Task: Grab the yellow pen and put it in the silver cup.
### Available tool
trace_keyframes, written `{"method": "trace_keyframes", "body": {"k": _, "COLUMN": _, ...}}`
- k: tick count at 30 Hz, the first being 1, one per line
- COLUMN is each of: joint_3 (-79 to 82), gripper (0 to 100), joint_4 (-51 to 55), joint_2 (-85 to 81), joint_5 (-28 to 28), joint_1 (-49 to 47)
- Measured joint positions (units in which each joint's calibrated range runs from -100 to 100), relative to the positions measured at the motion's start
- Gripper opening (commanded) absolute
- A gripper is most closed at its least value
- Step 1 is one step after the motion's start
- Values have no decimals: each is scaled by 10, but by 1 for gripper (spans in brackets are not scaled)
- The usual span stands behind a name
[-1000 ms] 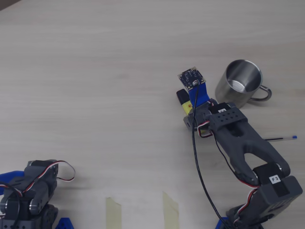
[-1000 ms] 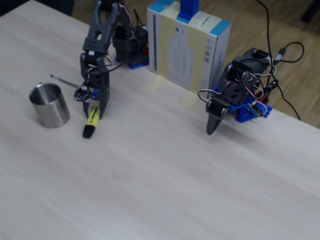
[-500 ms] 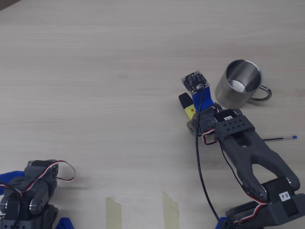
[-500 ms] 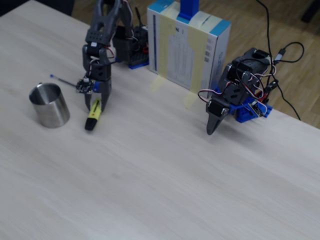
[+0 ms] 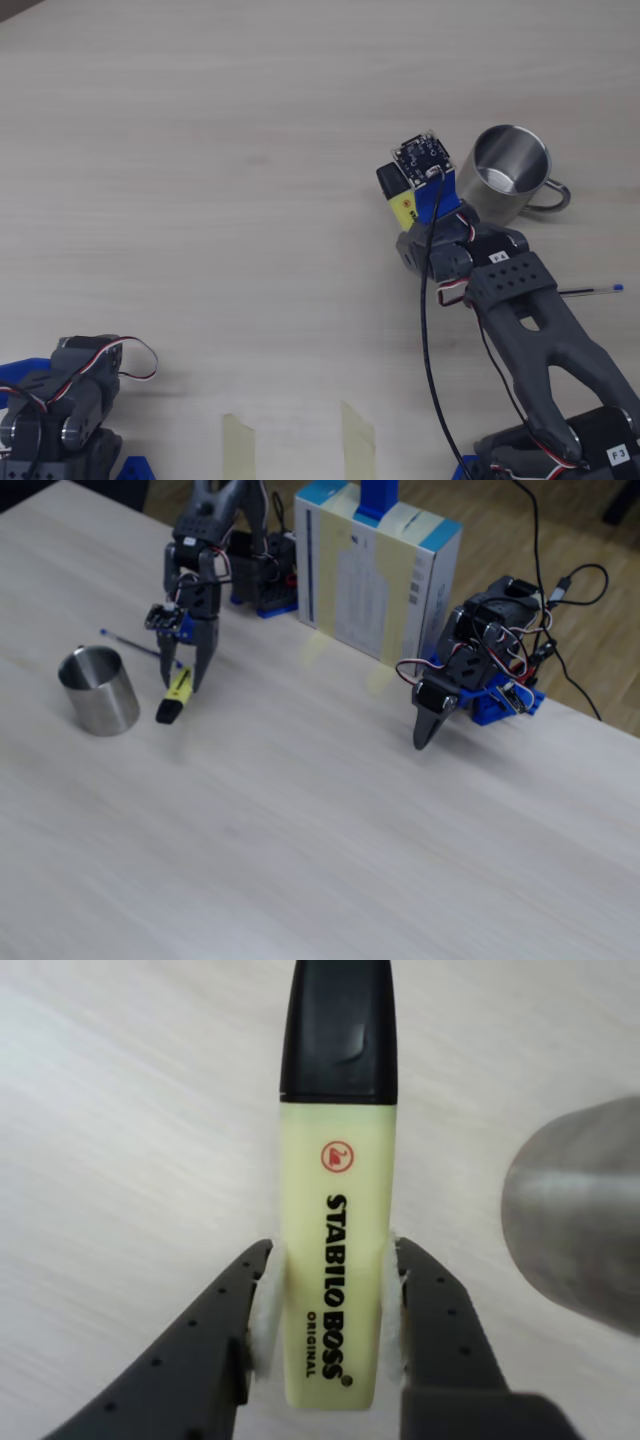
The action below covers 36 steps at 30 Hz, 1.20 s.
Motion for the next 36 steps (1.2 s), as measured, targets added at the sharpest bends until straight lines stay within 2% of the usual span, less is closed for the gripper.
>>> {"method": "trace_keyframes", "body": {"k": 10, "joint_3": 18, "gripper": 2, "joint_4": -165, "joint_2": -47, "joint_5": 0, "joint_1": 1}}
{"method": "trace_keyframes", "body": {"k": 19, "joint_3": 135, "gripper": 2, "joint_4": -383, "joint_2": -124, "joint_5": -1, "joint_1": 28}}
{"method": "trace_keyframes", "body": {"k": 36, "joint_3": 232, "gripper": 2, "joint_4": -572, "joint_2": -254, "joint_5": -1, "joint_1": 62}}
